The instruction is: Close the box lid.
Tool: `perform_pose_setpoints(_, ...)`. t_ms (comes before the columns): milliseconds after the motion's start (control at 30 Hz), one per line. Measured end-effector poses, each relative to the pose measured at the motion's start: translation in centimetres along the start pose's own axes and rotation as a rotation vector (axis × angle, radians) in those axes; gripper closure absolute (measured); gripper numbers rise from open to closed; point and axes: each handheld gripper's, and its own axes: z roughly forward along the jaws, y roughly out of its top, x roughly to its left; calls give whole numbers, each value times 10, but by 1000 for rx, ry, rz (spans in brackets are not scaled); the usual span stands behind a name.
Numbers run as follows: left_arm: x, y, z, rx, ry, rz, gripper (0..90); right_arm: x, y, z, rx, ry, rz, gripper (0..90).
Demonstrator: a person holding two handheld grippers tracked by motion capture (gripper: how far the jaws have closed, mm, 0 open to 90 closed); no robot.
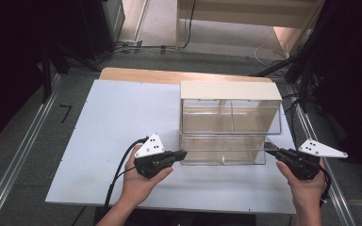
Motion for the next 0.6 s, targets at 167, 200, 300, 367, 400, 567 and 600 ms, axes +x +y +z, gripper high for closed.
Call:
perform_pose_setpoints(167,1,-2,0,4,-4,0,900,-3,-4,1,10,1,4,884)
perform_pose_setpoints(200,1,-2,0,2,-4,-2,900,-3,-5,1,13,3,7,884)
perform_pose_setpoints(300,1,-2,0,2,-3,1,900,-4,-7,3,21,3,4,884)
perform_pose_setpoints(367,1,-2,0,1,-4,-1,900,-4,-8,3,18,5,4,884)
perform_pose_setpoints(400,1,-2,0,1,-4,0,900,-4,-8,3,18,5,3,884)
perform_pose_setpoints(567,1,-4,1,7,-2,-2,900,-5,-10,2,19,7,1,884)
perform_pose_setpoints(600,1,-5,1,7,-1,-3,900,-5,-10,2,19,9,2,884)
